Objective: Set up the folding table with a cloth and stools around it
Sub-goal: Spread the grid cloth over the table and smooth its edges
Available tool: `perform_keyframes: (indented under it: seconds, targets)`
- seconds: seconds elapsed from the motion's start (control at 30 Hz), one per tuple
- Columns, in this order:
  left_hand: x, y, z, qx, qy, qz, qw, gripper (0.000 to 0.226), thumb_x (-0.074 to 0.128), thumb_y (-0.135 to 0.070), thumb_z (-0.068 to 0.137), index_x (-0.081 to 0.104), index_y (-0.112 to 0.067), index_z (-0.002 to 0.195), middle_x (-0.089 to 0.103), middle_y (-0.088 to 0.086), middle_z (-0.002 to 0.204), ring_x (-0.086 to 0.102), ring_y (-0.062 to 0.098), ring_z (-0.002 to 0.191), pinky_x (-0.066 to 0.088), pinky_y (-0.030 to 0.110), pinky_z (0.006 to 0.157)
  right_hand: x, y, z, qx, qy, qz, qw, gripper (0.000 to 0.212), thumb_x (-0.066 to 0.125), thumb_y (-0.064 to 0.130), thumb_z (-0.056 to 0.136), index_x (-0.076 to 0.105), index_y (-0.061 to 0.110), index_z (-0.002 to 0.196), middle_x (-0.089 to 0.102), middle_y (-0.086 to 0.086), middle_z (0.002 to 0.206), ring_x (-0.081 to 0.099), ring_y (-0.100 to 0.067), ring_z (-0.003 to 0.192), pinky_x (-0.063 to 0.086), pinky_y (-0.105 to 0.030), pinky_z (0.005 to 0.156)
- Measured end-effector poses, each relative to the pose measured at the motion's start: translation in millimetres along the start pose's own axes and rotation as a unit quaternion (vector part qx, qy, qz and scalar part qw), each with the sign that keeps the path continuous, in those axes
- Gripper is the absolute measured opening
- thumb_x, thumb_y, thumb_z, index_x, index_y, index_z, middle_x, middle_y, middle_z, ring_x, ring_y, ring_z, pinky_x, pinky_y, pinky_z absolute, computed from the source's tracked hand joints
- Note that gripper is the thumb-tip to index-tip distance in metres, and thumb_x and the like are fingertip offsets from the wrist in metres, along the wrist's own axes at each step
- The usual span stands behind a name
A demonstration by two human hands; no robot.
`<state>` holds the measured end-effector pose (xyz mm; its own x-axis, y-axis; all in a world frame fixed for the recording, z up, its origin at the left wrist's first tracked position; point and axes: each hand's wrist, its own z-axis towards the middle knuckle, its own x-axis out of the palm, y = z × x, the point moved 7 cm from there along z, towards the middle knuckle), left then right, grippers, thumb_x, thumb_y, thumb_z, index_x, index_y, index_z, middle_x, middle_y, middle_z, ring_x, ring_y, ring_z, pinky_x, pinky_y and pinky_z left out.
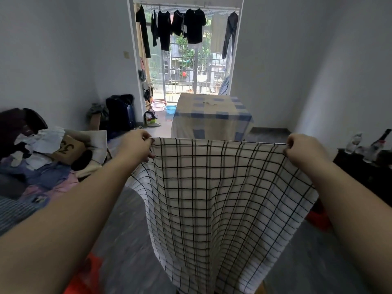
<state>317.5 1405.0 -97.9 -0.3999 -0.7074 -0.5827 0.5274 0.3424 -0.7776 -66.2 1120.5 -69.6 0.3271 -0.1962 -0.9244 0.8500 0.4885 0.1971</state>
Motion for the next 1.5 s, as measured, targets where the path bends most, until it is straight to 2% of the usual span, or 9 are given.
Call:
perform_keyframes:
  seconds: [0.07, 0.13, 0.23, 0.37, 0.53, 0.8, 0.97, 1.17, 1.5]
  targets:
    - [2, 0, 6, -0.002, 0.000, -0.021, 1.000, 0.011, 0.057, -0.014, 0.098, 0.066, -0.008, 0.100, 0.070, 0.011, 0.078, 0.071, 0.014, 0.060, 0.057, 0.031, 0.055, 6, -5, 3, -0.008, -0.027, 0.040, 0.999, 0.005, 0.060, 0.019, 0.090, 0.060, 0.022, 0.087, 0.065, -0.010, 0.091, 0.056, -0.033, 0.083, 0.045, -0.035, 0.068]
    - [2, 1, 15, 0.011, -0.002, 0.005, 1.000, 0.011, 0.061, -0.016, 0.096, 0.070, -0.011, 0.100, 0.073, 0.005, 0.081, 0.071, 0.013, 0.069, 0.053, 0.028, 0.060, 16, -9, 10, -0.023, -0.020, 0.057, 0.998, 0.016, 0.061, 0.016, 0.090, 0.070, 0.023, 0.100, 0.071, -0.011, 0.102, 0.061, -0.034, 0.093, 0.049, -0.036, 0.074]
    - [6, 1, 31, 0.043, -0.006, 0.104, 0.994, 0.013, 0.063, -0.024, 0.095, 0.075, -0.019, 0.098, 0.073, -0.002, 0.085, 0.066, 0.015, 0.082, 0.039, 0.026, 0.059, 28, -12, 26, -0.035, 0.002, 0.047, 0.998, 0.012, 0.068, 0.020, 0.087, 0.077, 0.020, 0.095, 0.074, -0.008, 0.097, 0.061, -0.026, 0.083, 0.044, -0.030, 0.069]
    - [22, -3, 63, 0.053, -0.032, 0.113, 0.992, 0.018, 0.064, -0.025, 0.095, 0.076, -0.014, 0.103, 0.073, 0.003, 0.099, 0.059, 0.016, 0.089, 0.038, 0.028, 0.076, 37, -16, 60, -0.028, -0.021, 0.070, 0.997, 0.010, 0.068, 0.022, 0.087, 0.078, 0.021, 0.089, 0.075, -0.007, 0.089, 0.063, -0.030, 0.081, 0.039, -0.029, 0.067]
    - [57, -11, 119, 0.047, -0.032, 0.123, 0.991, 0.020, 0.064, -0.027, 0.095, 0.076, -0.015, 0.105, 0.073, 0.005, 0.102, 0.059, 0.017, 0.090, 0.038, 0.028, 0.078, 62, -21, 119, -0.034, -0.028, 0.069, 0.997, 0.017, 0.061, 0.024, 0.091, 0.078, 0.024, 0.094, 0.075, -0.006, 0.097, 0.064, -0.034, 0.095, 0.053, -0.041, 0.080]
    - [93, -70, 241, 0.058, -0.067, 0.127, 0.988, 0.024, 0.061, -0.029, 0.096, 0.075, -0.015, 0.109, 0.073, 0.006, 0.107, 0.064, 0.023, 0.100, 0.048, 0.034, 0.088, 59, -16, 263, -0.024, -0.100, 0.105, 0.989, 0.022, 0.055, 0.013, 0.093, 0.075, 0.010, 0.099, 0.067, -0.020, 0.103, 0.059, -0.042, 0.099, 0.050, -0.045, 0.082]
    - [98, -109, 310, 0.085, -0.078, 0.142, 0.983, 0.025, 0.059, -0.029, 0.097, 0.074, -0.014, 0.111, 0.073, 0.007, 0.109, 0.064, 0.024, 0.101, 0.049, 0.036, 0.090, 41, -15, 333, -0.045, -0.143, 0.109, 0.983, 0.019, 0.061, 0.007, 0.090, 0.077, 0.002, 0.098, 0.061, -0.024, 0.097, 0.054, -0.045, 0.097, 0.047, -0.046, 0.083]
    - [97, -139, 362, 0.099, -0.097, 0.132, 0.981, 0.031, 0.056, -0.034, 0.099, 0.070, -0.014, 0.119, 0.070, 0.008, 0.117, 0.061, 0.024, 0.104, 0.042, 0.034, 0.086, 27, -13, 383, -0.042, -0.138, 0.174, 0.974, 0.022, 0.055, 0.009, 0.092, 0.076, 0.005, 0.100, 0.070, -0.019, 0.102, 0.066, -0.039, 0.095, 0.052, -0.048, 0.084]
    - [69, -159, 354, 0.128, -0.110, 0.138, 0.976, 0.030, 0.055, -0.034, 0.099, 0.069, -0.016, 0.119, 0.070, 0.007, 0.115, 0.059, 0.021, 0.099, 0.039, 0.031, 0.080, -6, -11, 368, -0.048, -0.154, 0.154, 0.975, 0.024, 0.056, 0.016, 0.097, 0.074, 0.010, 0.112, 0.073, -0.017, 0.110, 0.063, -0.039, 0.104, 0.051, -0.042, 0.085]
